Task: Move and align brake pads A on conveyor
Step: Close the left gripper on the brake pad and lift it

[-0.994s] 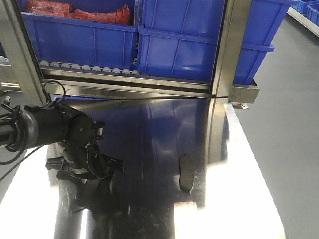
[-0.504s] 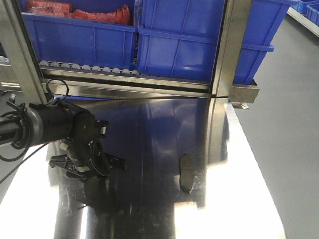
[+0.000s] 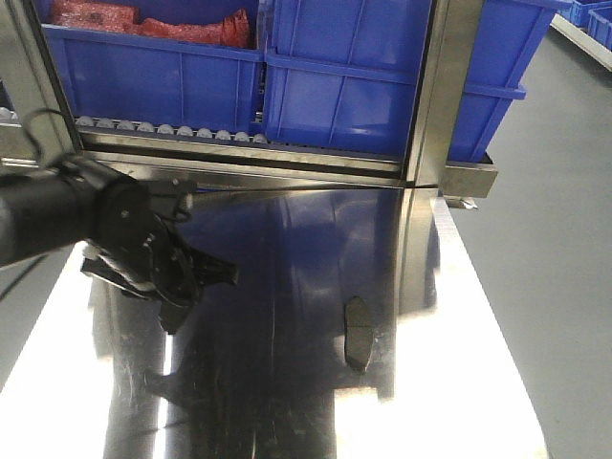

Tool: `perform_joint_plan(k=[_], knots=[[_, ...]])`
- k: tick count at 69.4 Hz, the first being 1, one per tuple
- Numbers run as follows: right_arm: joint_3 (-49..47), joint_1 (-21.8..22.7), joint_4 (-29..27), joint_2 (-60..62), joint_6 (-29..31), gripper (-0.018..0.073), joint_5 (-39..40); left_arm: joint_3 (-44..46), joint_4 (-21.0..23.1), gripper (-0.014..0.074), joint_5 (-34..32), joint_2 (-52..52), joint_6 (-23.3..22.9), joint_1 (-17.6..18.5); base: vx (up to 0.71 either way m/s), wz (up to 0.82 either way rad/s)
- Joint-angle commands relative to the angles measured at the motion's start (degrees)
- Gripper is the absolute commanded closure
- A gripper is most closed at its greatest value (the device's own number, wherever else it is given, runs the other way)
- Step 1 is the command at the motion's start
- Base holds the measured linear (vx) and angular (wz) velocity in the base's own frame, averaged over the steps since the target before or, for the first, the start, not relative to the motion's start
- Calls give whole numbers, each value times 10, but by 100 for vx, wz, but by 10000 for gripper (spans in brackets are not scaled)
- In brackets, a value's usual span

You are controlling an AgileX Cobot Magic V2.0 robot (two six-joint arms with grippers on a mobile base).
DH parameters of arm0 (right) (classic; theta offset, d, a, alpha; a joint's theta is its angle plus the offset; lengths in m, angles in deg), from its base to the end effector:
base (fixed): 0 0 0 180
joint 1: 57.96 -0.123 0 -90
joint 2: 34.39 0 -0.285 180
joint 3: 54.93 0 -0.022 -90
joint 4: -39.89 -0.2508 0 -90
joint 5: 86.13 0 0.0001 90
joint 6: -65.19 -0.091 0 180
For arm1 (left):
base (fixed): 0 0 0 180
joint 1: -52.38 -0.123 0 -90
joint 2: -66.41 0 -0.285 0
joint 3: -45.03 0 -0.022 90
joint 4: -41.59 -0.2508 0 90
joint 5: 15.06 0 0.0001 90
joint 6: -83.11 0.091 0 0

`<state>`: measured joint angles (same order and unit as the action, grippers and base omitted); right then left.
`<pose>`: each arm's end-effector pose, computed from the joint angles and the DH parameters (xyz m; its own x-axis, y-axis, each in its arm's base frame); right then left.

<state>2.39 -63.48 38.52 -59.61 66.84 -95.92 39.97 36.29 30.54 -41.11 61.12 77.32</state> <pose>0.0785 0.0080 0.2950 -0.0399 -0.0091 -0.9992 -0.1004 0.9949 -0.0051 0.3287 -0.1462 0.2345 -0.9236 0.0844 -0.3740 0.1145 0.9917 -0.0591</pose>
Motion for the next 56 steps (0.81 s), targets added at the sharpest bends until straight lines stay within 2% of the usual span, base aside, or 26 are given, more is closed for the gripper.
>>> perform_joint_plan(k=[1, 27, 56], knots=[[-15, 2, 2, -6, 1, 96, 42, -1, -25, 604, -23, 75, 6, 2, 0, 0], [-15, 2, 2, -6, 1, 96, 42, -170, -95, 604, -71, 303, -1, 2, 0, 0], [-15, 2, 2, -6, 1, 96, 42, -350, -110, 604, -137, 599, -16, 2, 0, 0]])
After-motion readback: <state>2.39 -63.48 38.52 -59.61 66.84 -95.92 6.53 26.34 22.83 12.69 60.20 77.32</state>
